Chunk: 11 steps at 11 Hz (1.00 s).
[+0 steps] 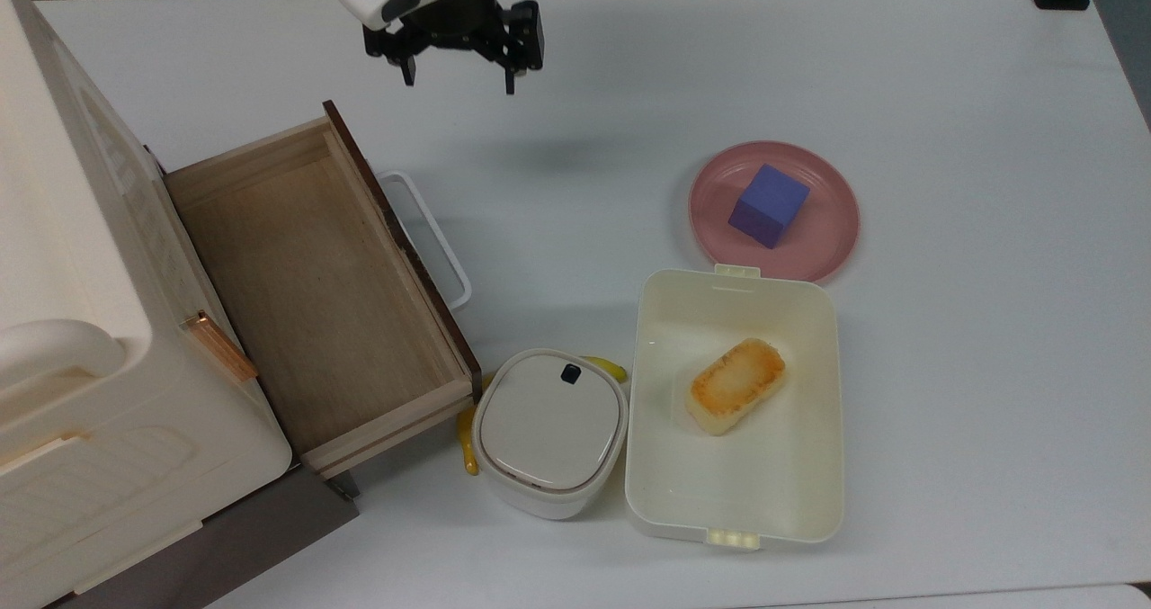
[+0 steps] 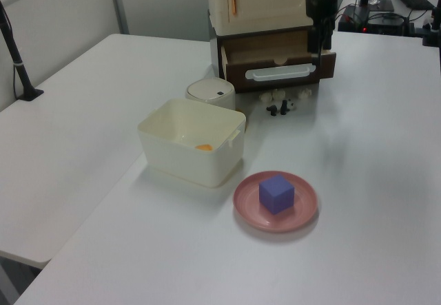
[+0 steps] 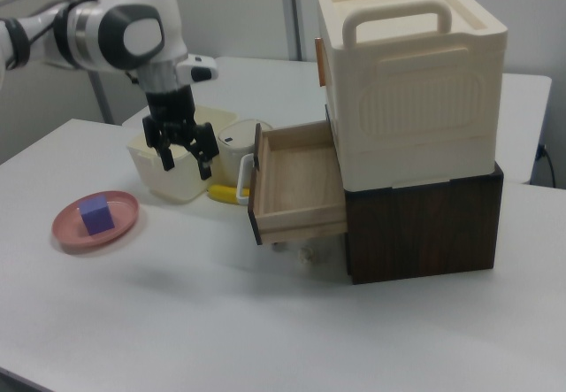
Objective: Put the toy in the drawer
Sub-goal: 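Move the gripper down to the black-and-white panda toy beside the drawer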
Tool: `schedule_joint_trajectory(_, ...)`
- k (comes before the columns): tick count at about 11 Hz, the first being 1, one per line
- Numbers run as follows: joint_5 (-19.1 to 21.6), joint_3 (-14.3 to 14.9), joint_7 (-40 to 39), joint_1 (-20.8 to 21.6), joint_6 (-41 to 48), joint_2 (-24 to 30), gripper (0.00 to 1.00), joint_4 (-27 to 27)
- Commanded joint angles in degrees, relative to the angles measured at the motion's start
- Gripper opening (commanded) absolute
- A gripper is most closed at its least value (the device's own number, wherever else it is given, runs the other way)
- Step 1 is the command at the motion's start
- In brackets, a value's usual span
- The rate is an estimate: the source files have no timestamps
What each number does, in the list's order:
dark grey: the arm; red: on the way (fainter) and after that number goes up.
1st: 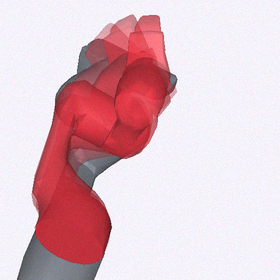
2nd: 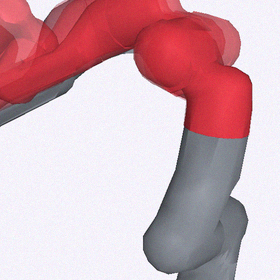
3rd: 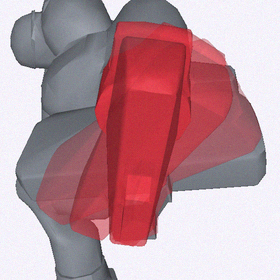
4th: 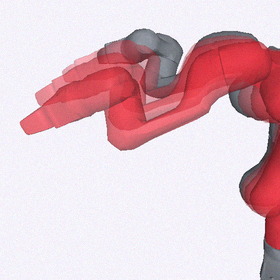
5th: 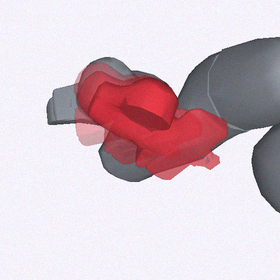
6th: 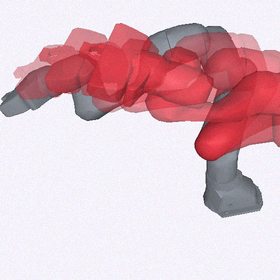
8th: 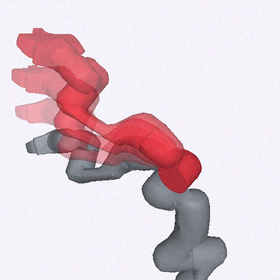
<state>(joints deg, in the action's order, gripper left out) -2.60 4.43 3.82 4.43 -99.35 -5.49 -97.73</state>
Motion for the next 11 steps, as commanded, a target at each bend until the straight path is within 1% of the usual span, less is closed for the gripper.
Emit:
schedule_joint_trajectory(1,-6.25,0.14,7.22,1.02,-16.79,6.72,1.0,-17.1)
schedule_joint_trajectory(3,-11.52,0.14,13.72,1.02,-29.17,6.64,1.0,-25.19)
schedule_joint_trajectory(4,-14.77,0.14,16.8,1.36,-33.67,6.46,1.0,-28.1)
schedule_joint_trajectory(5,-16.45,0.14,17.7,1.45,-36.85,5.68,1.0,-28.82)
schedule_joint_trajectory(7,-16.82,0.14,17.71,1.02,-43.7,2.61,1.0,-28.74)
schedule_joint_trajectory(9,-19.7,0.14,18.75,0.32,-50.46,-1.43,1.0,-28.74)
schedule_joint_trajectory(10,-21.55,0.14,22.59,-0.3,-54.77,-3.8,1.0,-28.48)
schedule_joint_trajectory(11,-24.7,0.23,27.16,-0.91,-57.77,-6.09,1.0,-27.96)
